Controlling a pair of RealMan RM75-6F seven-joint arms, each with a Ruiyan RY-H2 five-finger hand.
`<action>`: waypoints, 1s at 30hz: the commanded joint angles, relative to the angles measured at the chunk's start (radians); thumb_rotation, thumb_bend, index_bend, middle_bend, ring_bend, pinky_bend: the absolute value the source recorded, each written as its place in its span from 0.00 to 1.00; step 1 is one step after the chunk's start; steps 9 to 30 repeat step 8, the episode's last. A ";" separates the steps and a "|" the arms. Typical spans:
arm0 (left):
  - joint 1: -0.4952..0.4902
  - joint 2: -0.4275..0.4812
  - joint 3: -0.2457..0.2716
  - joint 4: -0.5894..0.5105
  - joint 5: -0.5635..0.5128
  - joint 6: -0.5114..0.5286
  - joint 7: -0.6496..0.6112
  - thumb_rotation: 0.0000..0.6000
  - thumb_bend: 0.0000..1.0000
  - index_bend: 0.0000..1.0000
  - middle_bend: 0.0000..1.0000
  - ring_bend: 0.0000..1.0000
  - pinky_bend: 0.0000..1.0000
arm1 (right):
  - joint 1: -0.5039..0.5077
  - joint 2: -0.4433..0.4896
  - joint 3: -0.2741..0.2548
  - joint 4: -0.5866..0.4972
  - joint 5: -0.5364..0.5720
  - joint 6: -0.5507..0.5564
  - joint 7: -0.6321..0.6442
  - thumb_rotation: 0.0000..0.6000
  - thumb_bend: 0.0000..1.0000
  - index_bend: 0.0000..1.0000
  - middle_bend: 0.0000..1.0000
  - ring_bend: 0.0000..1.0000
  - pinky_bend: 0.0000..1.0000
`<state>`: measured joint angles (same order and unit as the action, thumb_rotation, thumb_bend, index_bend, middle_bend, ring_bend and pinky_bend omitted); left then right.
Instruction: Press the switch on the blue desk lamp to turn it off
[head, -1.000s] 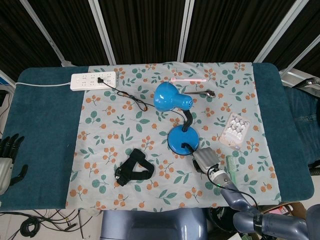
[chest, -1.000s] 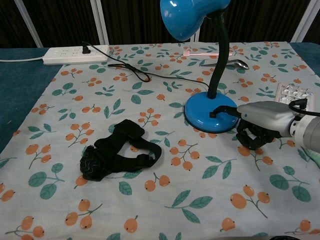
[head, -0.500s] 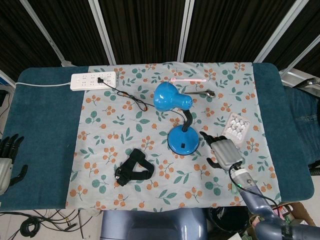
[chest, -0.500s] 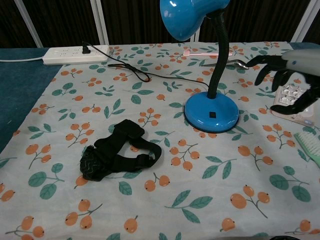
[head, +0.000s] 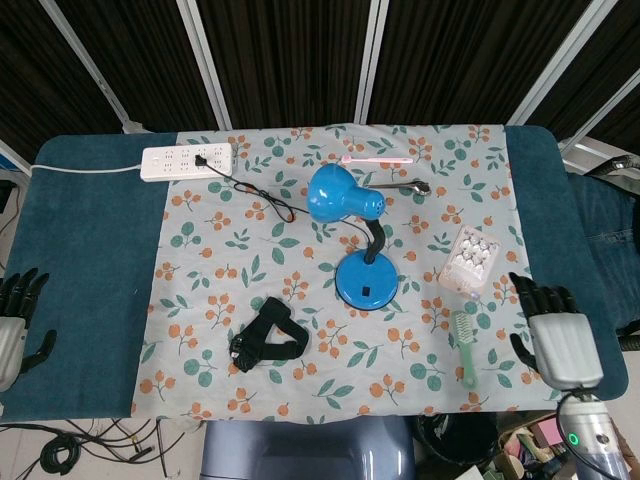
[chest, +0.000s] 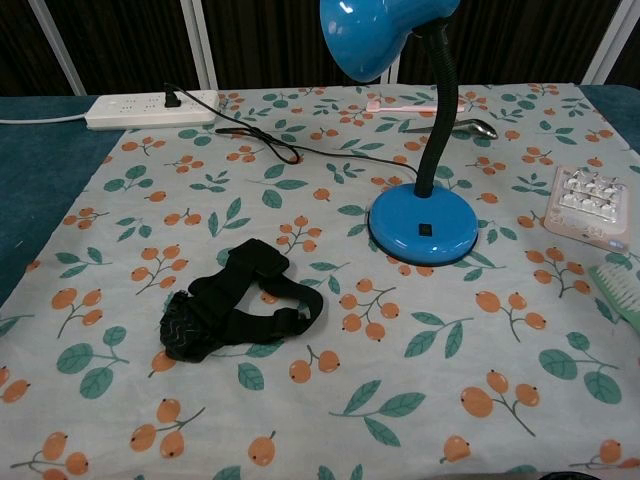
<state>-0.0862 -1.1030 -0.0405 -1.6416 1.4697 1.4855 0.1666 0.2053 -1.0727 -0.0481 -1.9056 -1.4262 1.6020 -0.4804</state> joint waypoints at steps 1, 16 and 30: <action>0.001 -0.001 0.000 0.000 0.001 0.001 0.001 1.00 0.39 0.00 0.02 0.00 0.04 | -0.080 -0.042 -0.034 0.082 -0.041 0.079 0.007 1.00 0.22 0.00 0.11 0.20 0.17; 0.000 -0.002 0.001 0.002 0.006 0.002 0.000 1.00 0.39 0.00 0.02 0.00 0.04 | -0.103 -0.079 0.006 0.201 -0.026 0.103 0.050 1.00 0.22 0.00 0.10 0.19 0.17; 0.000 -0.002 0.001 0.002 0.006 0.002 0.000 1.00 0.39 0.00 0.02 0.00 0.04 | -0.103 -0.079 0.006 0.201 -0.026 0.103 0.050 1.00 0.22 0.00 0.10 0.19 0.17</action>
